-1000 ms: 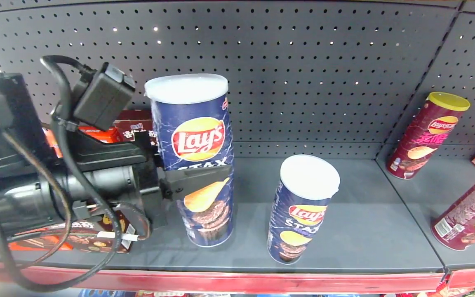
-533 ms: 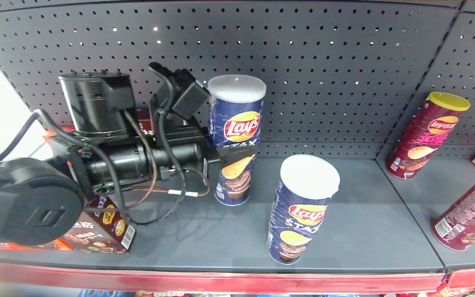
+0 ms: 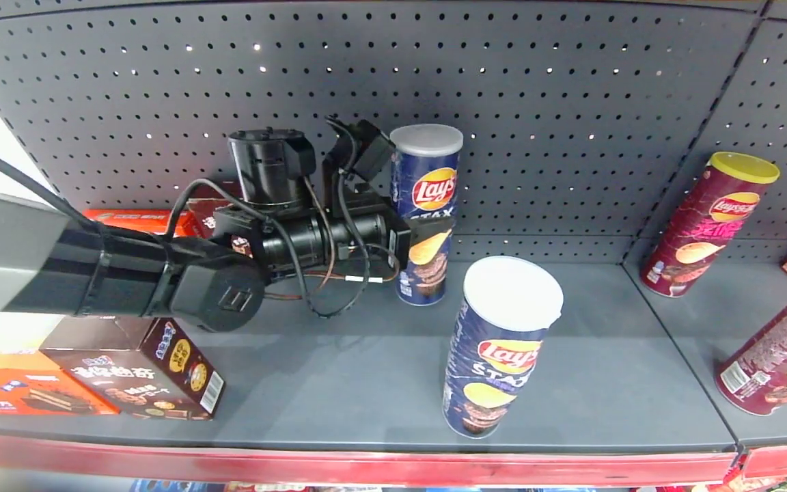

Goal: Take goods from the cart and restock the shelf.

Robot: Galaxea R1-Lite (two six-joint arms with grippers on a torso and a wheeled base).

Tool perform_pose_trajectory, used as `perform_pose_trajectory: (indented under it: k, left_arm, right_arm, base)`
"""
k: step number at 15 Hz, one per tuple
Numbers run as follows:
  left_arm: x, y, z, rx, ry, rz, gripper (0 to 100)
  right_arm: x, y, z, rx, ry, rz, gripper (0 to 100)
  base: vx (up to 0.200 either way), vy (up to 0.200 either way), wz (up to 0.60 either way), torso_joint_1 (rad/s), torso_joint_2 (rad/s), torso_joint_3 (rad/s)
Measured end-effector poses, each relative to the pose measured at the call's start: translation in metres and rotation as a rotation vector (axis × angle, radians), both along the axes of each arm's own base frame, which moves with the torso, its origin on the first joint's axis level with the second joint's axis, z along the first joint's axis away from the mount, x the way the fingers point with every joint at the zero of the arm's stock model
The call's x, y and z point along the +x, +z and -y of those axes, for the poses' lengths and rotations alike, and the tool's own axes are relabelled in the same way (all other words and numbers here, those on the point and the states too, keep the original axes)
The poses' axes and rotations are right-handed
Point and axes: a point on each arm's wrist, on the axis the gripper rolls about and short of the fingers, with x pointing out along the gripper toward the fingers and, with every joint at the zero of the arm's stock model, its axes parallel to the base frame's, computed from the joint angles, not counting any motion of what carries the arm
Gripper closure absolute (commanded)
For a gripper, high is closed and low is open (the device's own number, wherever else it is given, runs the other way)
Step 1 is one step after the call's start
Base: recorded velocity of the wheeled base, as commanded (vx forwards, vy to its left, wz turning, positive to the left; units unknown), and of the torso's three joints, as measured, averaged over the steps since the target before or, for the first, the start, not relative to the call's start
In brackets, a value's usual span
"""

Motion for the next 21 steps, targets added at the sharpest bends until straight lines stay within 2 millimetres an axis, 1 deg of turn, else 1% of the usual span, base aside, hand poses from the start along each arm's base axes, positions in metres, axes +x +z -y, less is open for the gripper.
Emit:
perform_pose_trajectory:
  k: [3, 7, 11, 16, 17, 21]
  left_arm:
    - [0.013, -0.013, 0.001, 0.005, 0.009, -0.009, 100]
    - [0.026, -0.020, 0.010, -0.006, 0.003, 0.012, 100]
    - [0.034, -0.028, 0.019, -0.004, -0.009, 0.022, 100]
    - [0.038, -0.037, 0.025, -0.003, -0.017, 0.023, 100]
    - [0.039, -0.039, 0.026, -0.003, -0.018, 0.022, 0]
    - [0.037, -0.044, 0.029, 0.002, -0.016, 0.004, 0]
  right_arm:
    - [0.000, 0.000, 0.000, 0.000, 0.000, -0.001, 0]
    - [0.000, 0.000, 0.000, 0.000, 0.000, -0.001, 0]
    - [0.000, 0.000, 0.000, -0.001, 0.000, -0.001, 0]
    - [0.000, 0.000, 0.000, 0.000, 0.000, -0.001, 0]
    - [0.000, 0.000, 0.000, -0.001, 0.000, -0.001, 0]
    - [0.000, 0.000, 0.000, 0.000, 0.000, -0.002, 0]
  base:
    - [0.000, 0.000, 0.00, 0.000, 0.00, 0.000]
    - [0.000, 0.000, 0.00, 0.000, 0.00, 0.000]
    - [0.000, 0.000, 0.00, 0.000, 0.00, 0.000]
    - [0.000, 0.000, 0.00, 0.000, 0.00, 0.000]
    - [0.000, 0.000, 0.00, 0.000, 0.00, 0.000]
    - [0.000, 0.000, 0.00, 0.000, 0.00, 0.000]
